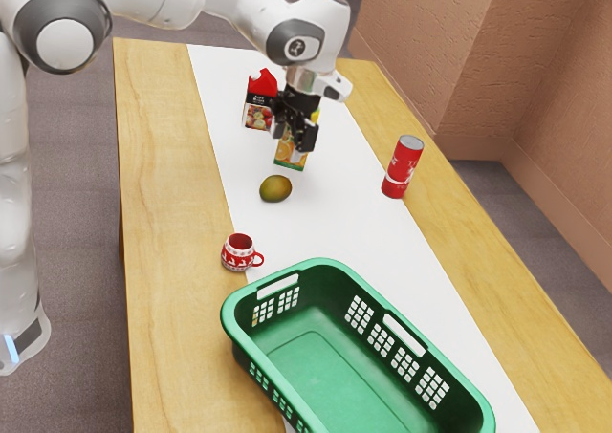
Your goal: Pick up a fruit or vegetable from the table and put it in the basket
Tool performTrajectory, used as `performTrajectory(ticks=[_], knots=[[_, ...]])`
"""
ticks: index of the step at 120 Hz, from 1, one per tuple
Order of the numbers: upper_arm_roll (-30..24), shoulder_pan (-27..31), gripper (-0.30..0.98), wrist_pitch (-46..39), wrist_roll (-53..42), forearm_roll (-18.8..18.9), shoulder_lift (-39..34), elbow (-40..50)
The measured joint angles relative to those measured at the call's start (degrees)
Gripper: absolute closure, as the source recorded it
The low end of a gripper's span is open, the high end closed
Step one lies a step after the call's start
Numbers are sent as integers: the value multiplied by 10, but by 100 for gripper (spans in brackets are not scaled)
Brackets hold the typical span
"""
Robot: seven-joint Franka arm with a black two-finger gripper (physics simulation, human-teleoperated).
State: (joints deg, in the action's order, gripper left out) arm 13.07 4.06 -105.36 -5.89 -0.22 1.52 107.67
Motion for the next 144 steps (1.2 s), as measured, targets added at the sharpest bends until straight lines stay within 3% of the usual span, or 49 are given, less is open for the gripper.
performTrajectory(ticks=[48,92,144], knots=[[-23,-25,2,-48,21,-14,-42,97],[-23,12,2,-73,33,-14,-30,111],[-36,-6,2,-89,42,-22,-5,110]])
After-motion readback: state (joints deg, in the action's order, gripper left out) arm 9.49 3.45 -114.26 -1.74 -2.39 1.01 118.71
